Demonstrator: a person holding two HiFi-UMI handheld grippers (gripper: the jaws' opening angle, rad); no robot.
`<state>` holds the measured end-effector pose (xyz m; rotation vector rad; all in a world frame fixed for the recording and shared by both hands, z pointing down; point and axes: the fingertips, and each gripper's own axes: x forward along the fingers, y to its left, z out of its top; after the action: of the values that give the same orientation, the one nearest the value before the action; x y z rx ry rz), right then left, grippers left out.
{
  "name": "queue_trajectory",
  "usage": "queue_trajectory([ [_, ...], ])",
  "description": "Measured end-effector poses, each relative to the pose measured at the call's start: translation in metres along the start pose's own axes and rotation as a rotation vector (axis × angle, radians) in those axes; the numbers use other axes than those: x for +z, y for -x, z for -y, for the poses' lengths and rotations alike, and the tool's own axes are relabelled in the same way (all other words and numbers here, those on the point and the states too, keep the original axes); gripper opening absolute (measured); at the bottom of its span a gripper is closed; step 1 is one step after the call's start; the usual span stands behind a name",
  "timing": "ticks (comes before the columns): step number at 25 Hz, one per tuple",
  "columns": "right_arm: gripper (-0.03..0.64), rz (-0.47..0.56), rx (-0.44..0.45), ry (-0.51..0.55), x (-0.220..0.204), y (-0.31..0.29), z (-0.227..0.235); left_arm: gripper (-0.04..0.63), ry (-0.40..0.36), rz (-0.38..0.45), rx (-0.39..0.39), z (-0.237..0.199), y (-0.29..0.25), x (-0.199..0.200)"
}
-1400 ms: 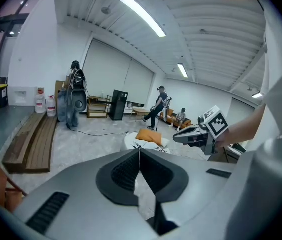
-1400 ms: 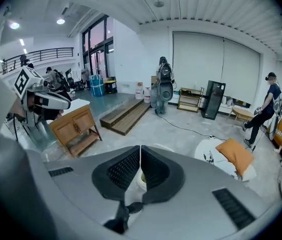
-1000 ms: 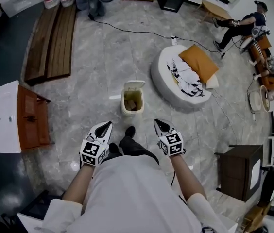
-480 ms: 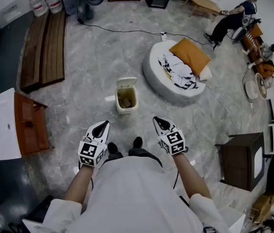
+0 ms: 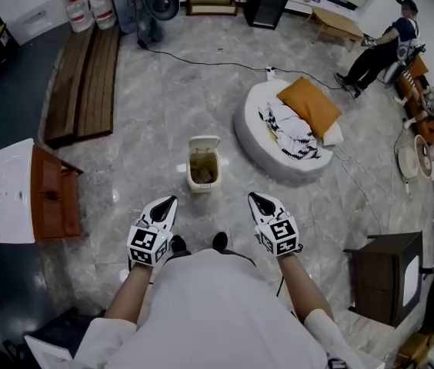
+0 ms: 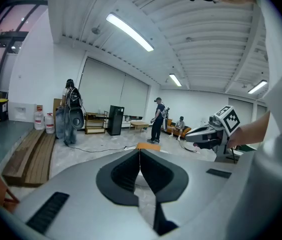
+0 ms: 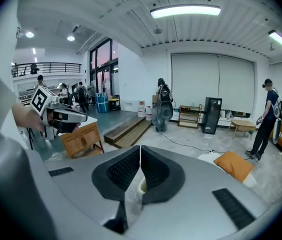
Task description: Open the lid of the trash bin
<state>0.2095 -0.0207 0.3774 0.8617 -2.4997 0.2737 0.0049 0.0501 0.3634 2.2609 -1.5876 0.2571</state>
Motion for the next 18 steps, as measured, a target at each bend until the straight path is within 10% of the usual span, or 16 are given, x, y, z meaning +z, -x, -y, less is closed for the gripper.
queue_trajectory([
  [18, 0.029, 0.096, 0.060, 0.019, 0.019, 0.015, 0.033, 0.018, 0.012, 0.023, 0.069, 0.019, -0.011, 0.014],
])
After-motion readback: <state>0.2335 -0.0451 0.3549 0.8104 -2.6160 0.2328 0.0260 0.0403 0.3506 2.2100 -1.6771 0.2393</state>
